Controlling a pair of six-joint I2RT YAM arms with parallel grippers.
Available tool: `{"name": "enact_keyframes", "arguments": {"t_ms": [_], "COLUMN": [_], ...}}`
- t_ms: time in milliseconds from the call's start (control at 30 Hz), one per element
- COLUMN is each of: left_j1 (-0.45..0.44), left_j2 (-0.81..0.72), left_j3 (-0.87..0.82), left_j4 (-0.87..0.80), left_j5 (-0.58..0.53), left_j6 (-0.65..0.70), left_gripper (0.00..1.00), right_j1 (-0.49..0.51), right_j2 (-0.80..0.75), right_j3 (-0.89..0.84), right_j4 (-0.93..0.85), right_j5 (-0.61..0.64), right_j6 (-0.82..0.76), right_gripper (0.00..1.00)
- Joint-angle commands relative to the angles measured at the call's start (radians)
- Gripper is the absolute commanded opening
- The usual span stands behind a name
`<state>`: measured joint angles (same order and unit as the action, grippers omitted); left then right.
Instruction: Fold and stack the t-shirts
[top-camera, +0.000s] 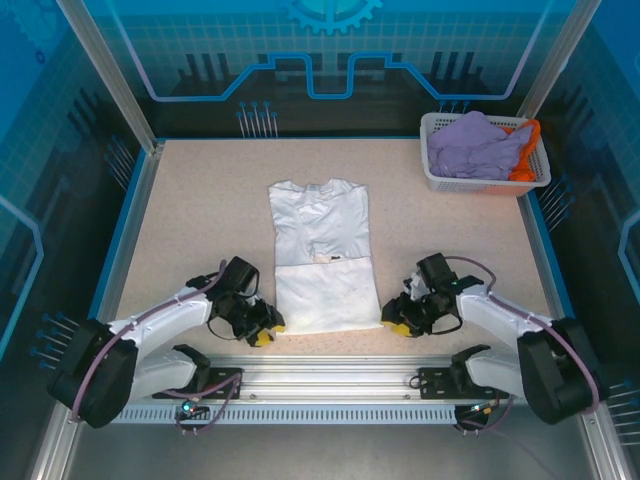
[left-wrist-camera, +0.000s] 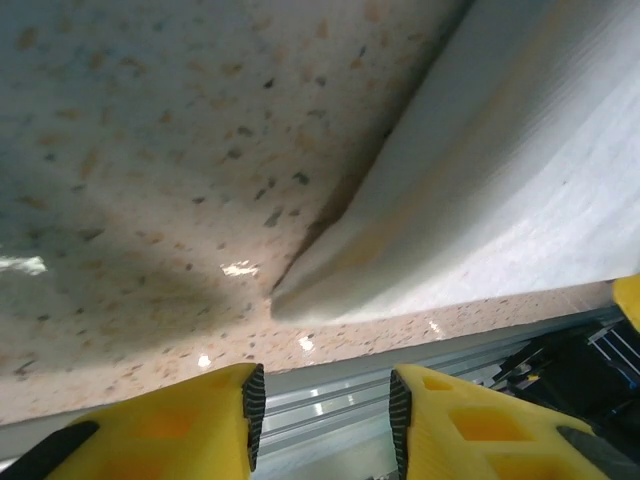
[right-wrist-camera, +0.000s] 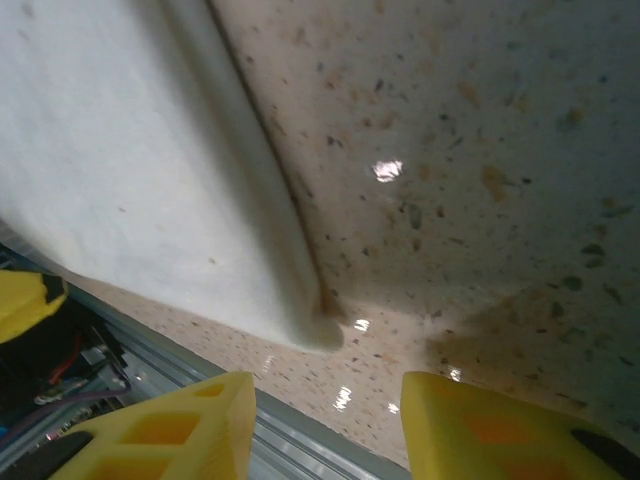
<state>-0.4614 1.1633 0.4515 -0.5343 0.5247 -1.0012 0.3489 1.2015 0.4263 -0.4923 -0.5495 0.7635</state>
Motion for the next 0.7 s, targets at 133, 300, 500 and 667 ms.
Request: {"name": "enact_keyframes", "arguments": {"t_ms": [133, 300, 500, 667], "left_j1": [-0.006, -0.006, -0.006, -0.006], "left_j2": [0.062, 0.112, 0.155, 0.206], "left_j3": [-0.015, -0.006, 0.027, 0.059], "left_j4": [0.084, 0.058, 0.032, 0.033], "left_j5": [0.033, -0.015, -0.078, -0.093], "left_j6": [-0.049, -0.024, 0.010, 0.028], "left_gripper": [0.33, 0.27, 0.20, 0.06], "right_j1": [0.059, 0.088, 0.130, 0.139], "right_j2": [0.100, 0.149, 0.198, 0.234], "right_j3": [0.065, 0.085, 0.131, 0.158], "right_j4": [-0.002, 0.028, 0.023, 0.004], "right_j5": [0.029, 0.033, 0.062, 0.095], "right_j6": [-0.061, -0.055, -0.058, -0.064], "right_gripper": [0.42, 0.38, 0.32, 0.13]}}
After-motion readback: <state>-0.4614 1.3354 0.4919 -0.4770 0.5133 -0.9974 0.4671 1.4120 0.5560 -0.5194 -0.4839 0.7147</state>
